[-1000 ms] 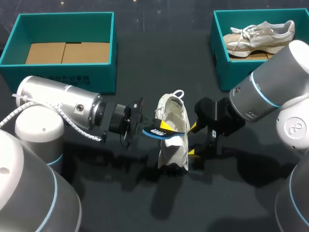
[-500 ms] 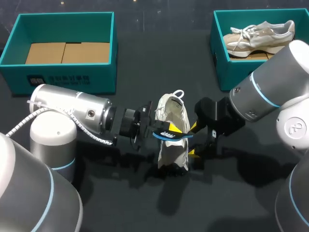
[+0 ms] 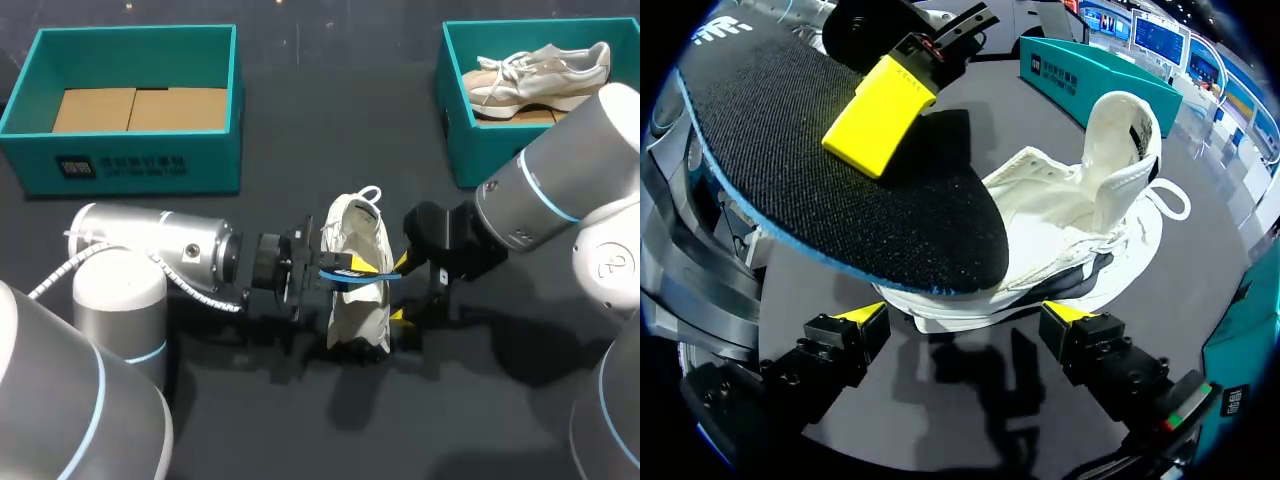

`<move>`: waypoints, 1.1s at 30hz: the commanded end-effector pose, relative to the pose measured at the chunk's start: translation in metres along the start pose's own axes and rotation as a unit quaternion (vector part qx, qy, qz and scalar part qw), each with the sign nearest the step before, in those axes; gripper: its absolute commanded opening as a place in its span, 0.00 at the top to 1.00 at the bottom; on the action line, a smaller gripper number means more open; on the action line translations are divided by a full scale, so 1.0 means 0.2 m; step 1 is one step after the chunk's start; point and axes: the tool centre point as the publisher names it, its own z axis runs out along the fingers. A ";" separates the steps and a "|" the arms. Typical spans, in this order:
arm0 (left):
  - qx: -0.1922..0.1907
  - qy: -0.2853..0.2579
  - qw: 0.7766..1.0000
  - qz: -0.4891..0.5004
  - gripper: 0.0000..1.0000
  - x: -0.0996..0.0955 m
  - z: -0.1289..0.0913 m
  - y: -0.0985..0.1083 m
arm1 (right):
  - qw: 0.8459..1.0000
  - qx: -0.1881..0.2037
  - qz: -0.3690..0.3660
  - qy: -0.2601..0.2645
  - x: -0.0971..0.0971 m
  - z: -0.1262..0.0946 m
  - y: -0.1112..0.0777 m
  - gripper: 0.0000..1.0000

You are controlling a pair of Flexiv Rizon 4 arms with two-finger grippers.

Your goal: Take the shoe out of the shoebox, open the shoe tongue, remove and reinsert the insole, then place the shoe into the shoebox

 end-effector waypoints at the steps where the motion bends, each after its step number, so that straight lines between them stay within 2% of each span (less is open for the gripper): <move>1: -0.005 -0.006 1.000 -0.001 1.00 0.02 0.01 0.02 | 1.000 0.000 0.000 -0.001 0.01 0.00 0.00 0.00; 20: 0.012 -0.045 0.999 -0.001 1.00 -0.02 -0.01 0.06 | 1.000 0.000 0.000 -0.001 0.01 0.00 0.00 0.00; 33: 0.023 -0.054 0.998 0.002 1.00 0.01 -0.05 0.10 | 1.000 0.000 0.000 -0.001 0.01 0.00 0.00 0.00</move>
